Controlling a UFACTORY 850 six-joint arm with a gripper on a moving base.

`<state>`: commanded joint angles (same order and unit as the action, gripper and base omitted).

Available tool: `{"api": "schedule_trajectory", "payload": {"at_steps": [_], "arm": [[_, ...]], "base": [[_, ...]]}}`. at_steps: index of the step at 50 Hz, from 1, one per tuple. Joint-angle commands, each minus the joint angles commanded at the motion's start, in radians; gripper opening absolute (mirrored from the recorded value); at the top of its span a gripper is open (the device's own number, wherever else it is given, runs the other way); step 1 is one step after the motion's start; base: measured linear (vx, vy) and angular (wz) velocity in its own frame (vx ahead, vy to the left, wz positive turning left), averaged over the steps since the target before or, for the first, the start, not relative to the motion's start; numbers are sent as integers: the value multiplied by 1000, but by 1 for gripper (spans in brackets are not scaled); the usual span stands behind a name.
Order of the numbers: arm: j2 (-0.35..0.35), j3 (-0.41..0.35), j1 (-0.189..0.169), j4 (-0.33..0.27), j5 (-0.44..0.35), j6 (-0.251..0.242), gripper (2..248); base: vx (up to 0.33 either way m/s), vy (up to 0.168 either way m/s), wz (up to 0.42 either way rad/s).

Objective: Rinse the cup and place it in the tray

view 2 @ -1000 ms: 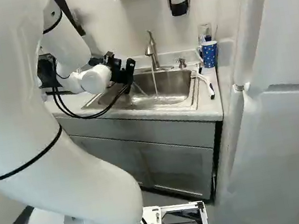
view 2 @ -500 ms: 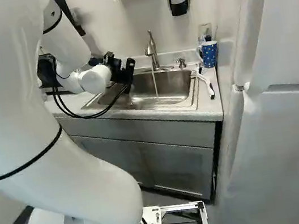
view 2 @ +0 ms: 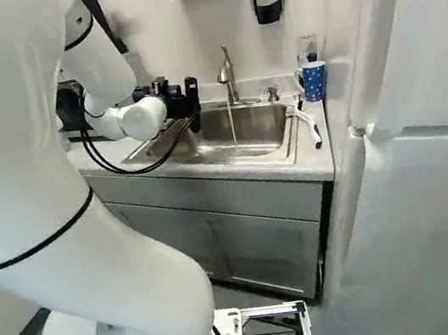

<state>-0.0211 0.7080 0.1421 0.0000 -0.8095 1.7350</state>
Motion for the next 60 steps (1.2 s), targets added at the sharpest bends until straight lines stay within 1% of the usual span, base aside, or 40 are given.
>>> {"api": "schedule_trajectory", "payload": {"at_steps": [60], "arm": [[0,0,0,0,0,-631,126]], "base": [[0,0,0]]}}
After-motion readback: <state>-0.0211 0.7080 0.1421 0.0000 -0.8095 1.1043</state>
